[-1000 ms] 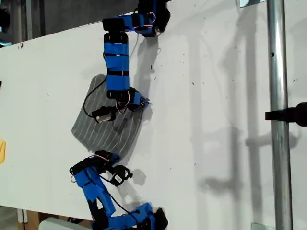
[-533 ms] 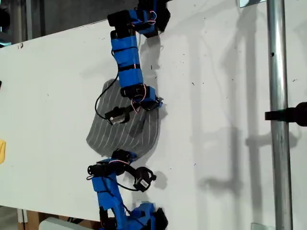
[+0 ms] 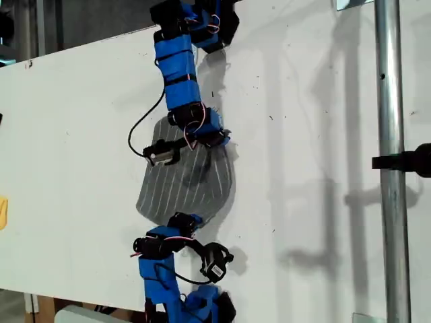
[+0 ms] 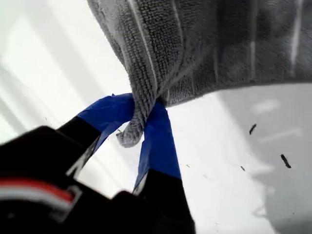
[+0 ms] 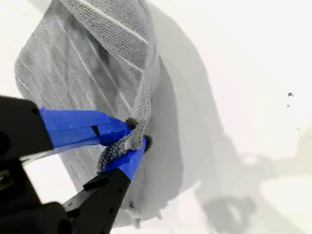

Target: Grasp corners of a towel and fold twice.

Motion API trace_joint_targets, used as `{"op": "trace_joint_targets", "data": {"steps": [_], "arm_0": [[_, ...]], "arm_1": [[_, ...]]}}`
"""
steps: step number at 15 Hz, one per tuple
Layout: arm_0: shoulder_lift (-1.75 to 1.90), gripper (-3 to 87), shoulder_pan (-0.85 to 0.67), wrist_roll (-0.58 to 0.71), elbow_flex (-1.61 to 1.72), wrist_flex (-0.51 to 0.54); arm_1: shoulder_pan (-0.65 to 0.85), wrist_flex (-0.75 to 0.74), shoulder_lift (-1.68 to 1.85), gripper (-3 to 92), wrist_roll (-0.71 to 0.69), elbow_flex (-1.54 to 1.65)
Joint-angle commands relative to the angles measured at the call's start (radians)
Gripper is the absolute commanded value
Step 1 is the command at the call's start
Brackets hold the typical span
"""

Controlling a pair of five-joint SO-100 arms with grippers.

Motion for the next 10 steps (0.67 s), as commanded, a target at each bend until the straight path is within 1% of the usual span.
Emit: {"op": "trace_joint_targets", "data": {"steps": [1, 3, 6, 7, 9, 10], "arm_0": [[0.058, -2.9, -0.153, 0.101, -0.009, -0.003], [0.023, -2.9, -0.284, 0.209, -0.008, -0.021], [-0.086, -2.9, -0.465, 0.379, -0.083, -0.058], [-0.143, -2.9, -0.511, 0.434, -0.149, -0.063], [-0.290, -2.9, -0.572, 0.514, -0.350, -0.021], [-0.339, -2.9, -0.592, 0.531, -0.423, -0.021]], "arm_1": [[0.106, 0.008, 0.149, -0.3, -0.031, 0.078], [0.209, -0.014, 0.196, -0.3, -0.106, 0.147], [0.356, -0.043, 0.204, -0.3, -0.224, 0.161], [0.400, -0.049, 0.198, -0.3, -0.253, 0.163], [0.476, -0.060, 0.199, -0.3, -0.305, 0.163], [0.508, -0.067, 0.199, -0.3, -0.330, 0.163]]}}
